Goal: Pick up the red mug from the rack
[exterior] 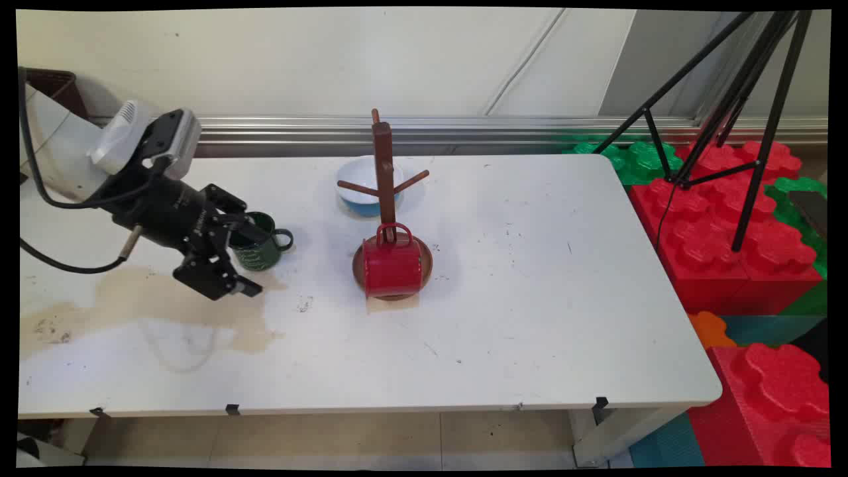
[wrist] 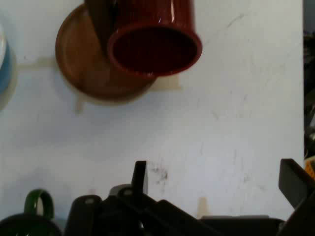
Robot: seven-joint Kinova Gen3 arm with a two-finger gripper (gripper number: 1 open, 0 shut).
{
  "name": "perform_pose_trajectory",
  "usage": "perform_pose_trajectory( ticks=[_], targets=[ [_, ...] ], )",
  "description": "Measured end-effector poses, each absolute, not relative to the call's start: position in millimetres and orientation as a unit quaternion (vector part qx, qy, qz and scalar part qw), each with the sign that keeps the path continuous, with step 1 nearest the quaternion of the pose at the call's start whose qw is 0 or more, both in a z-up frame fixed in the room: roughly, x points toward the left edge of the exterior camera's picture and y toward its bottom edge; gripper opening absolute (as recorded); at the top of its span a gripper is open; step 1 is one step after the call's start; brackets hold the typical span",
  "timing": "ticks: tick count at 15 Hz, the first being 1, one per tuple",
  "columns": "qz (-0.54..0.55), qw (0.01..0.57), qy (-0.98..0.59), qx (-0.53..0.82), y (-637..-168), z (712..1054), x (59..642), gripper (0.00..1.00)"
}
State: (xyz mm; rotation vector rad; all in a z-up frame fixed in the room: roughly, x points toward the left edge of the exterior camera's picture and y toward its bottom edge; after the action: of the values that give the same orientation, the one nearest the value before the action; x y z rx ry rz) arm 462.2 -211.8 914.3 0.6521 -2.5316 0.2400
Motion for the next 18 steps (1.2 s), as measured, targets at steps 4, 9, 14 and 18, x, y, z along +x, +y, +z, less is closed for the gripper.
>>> perform_pose_trajectory(
  ticks=[4,9,14,18],
  targets=[
    [0.085,0.279,-0.924,0.246,-212,911,451,1.00],
    [0.083,0.303,-0.915,0.254,-215,896,433,1.00],
    [0.084,0.313,-0.910,0.258,-218,878,425,1.00],
    [0.087,0.317,-0.908,0.259,-220,862,421,1.00]
  ],
)
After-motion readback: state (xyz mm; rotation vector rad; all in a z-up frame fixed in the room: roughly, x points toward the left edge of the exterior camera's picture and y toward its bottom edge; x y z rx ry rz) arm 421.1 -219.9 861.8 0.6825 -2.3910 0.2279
